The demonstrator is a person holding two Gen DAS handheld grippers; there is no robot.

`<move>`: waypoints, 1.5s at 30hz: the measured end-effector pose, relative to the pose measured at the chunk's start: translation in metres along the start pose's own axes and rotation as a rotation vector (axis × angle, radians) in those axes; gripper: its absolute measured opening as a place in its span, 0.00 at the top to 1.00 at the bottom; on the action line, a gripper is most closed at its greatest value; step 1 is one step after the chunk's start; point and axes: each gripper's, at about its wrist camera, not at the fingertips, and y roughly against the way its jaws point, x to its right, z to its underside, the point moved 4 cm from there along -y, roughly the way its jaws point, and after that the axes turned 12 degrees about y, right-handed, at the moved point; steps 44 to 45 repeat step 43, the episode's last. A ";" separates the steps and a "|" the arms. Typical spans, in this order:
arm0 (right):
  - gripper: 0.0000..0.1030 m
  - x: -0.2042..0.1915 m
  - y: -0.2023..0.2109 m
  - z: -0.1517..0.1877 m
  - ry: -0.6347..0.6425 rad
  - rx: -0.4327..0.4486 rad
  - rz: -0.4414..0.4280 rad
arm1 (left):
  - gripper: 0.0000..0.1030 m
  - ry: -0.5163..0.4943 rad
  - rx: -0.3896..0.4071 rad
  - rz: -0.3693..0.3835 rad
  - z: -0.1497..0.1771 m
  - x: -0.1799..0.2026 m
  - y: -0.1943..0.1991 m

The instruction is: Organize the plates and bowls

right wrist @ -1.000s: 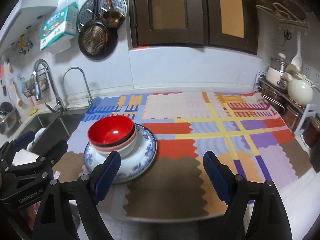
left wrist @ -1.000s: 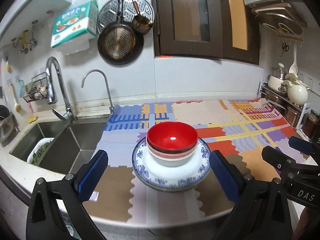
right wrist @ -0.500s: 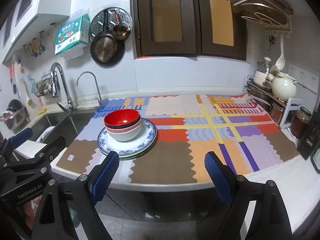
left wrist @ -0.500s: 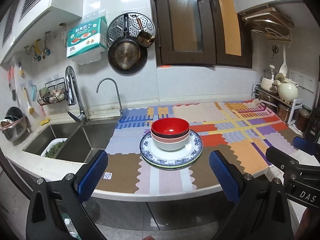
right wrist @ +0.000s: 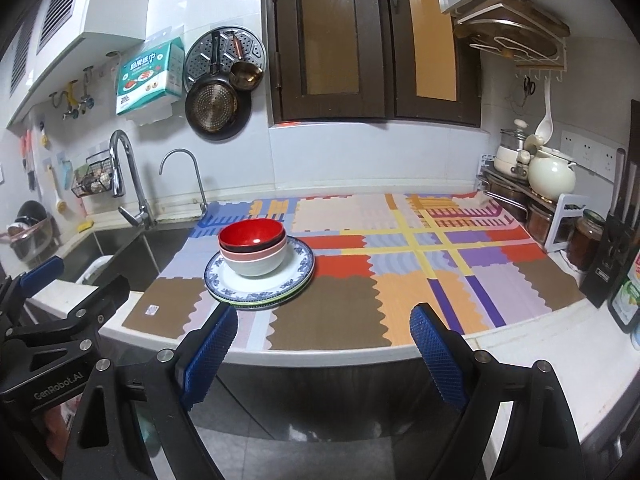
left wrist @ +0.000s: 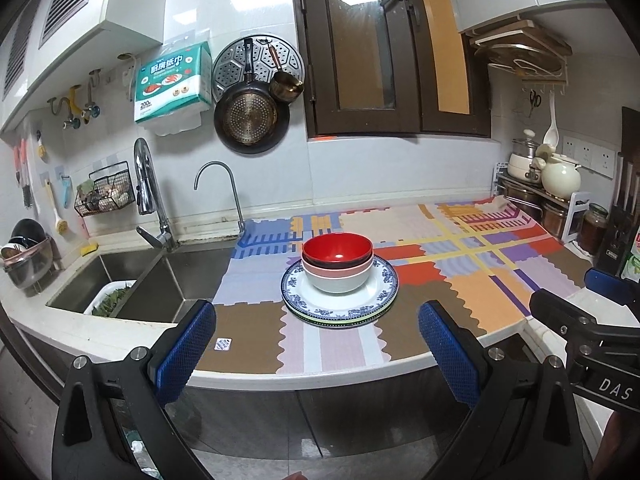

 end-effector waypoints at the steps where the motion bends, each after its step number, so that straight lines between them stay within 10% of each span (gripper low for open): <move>1: 0.14 0.000 0.002 0.001 -0.003 0.000 0.002 | 0.00 -0.002 0.001 0.005 0.000 0.000 0.002; 45: 0.14 0.006 0.007 0.000 0.011 -0.004 0.014 | 0.00 0.012 0.005 0.004 -0.001 0.006 -0.003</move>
